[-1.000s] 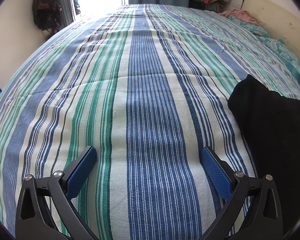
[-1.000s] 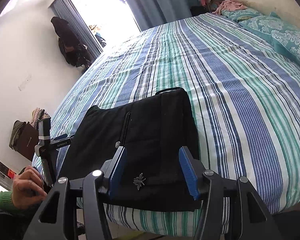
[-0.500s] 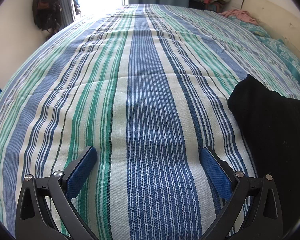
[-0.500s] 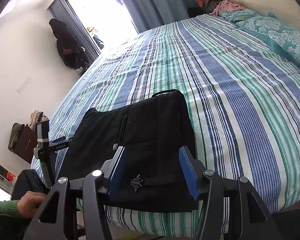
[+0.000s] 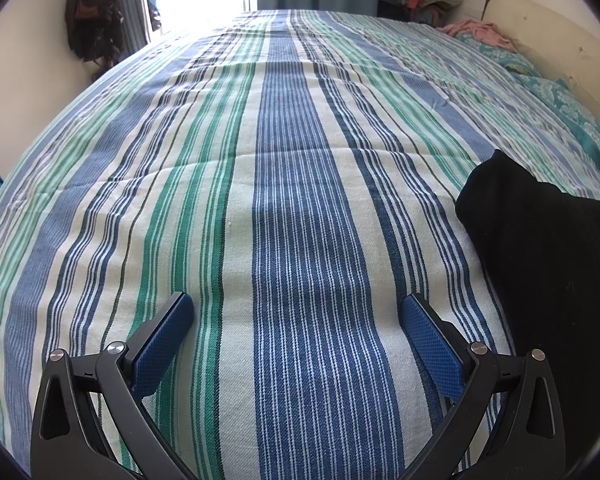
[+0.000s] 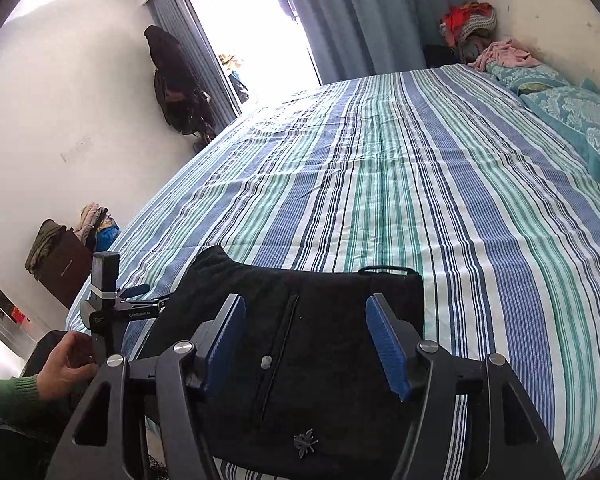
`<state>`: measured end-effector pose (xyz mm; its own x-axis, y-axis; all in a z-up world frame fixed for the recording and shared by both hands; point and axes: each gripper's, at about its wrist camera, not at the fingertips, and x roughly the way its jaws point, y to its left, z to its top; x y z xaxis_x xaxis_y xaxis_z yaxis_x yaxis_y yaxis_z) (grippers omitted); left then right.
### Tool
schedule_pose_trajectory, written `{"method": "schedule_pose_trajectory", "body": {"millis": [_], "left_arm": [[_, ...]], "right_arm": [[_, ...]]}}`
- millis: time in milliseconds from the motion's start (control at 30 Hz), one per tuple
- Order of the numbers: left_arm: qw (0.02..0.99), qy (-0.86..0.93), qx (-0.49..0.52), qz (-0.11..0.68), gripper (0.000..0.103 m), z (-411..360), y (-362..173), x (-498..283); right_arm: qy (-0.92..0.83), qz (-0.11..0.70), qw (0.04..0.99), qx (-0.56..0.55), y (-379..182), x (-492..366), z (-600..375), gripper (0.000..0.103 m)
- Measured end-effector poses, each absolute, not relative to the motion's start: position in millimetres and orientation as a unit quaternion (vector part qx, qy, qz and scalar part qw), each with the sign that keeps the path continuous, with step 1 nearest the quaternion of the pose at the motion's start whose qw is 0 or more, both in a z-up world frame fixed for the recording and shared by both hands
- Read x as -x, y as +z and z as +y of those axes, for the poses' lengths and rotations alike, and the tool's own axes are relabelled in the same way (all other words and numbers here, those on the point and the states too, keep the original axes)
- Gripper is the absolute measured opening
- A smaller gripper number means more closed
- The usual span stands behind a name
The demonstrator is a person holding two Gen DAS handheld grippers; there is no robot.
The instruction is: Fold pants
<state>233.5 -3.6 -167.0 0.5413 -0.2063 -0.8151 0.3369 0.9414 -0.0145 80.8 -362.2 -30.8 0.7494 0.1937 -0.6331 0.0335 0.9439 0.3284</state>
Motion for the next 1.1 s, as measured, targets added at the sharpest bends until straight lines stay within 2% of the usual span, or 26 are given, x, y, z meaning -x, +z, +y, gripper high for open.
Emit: {"method": "schedule_pose_trajectory", "body": {"millis": [133,233,467,600,733,800,900,1000,1100], "left_arm": [[0.875,-0.155,-0.072,0.453,0.103,-4,-167,-234],[0.875,-0.155,-0.072,0.453,0.103,-4,-167,-234],[0.874,-0.154,-0.069,0.455,0.103,-5,-167,-235],[0.840,-0.160,-0.061,0.515,0.102,-4,-159,-246],[0.787,-0.267,0.101,0.547,0.099,15,-126,-229],[0.756,-0.330,0.145,0.546,0.099,12,-117,-215],[0.733,-0.355,0.123,0.567,0.099,-12,-126,-198],[0.699,-0.371,0.114,0.601,0.099,-39,-152,-191],[0.705,-0.372,0.112,0.593,0.100,-59,-157,-189]], "right_arm": [[0.054,0.402,0.902,-0.149,-64,-118,-369,0.064],[0.039,0.480,0.862,-0.159,-112,-134,-385,0.061],[-0.012,0.451,0.865,-0.219,-89,-85,-432,0.067],[0.021,0.460,0.840,-0.288,-96,-67,-452,0.072],[0.080,0.484,0.799,-0.348,-116,-75,-450,0.072],[0.102,0.503,0.780,-0.357,-126,-83,-448,0.072],[0.115,0.541,0.752,-0.357,-145,-95,-444,0.074],[0.141,0.540,0.730,-0.394,-159,-101,-442,0.077],[0.164,0.540,0.719,-0.405,-167,-103,-433,0.076]]}}
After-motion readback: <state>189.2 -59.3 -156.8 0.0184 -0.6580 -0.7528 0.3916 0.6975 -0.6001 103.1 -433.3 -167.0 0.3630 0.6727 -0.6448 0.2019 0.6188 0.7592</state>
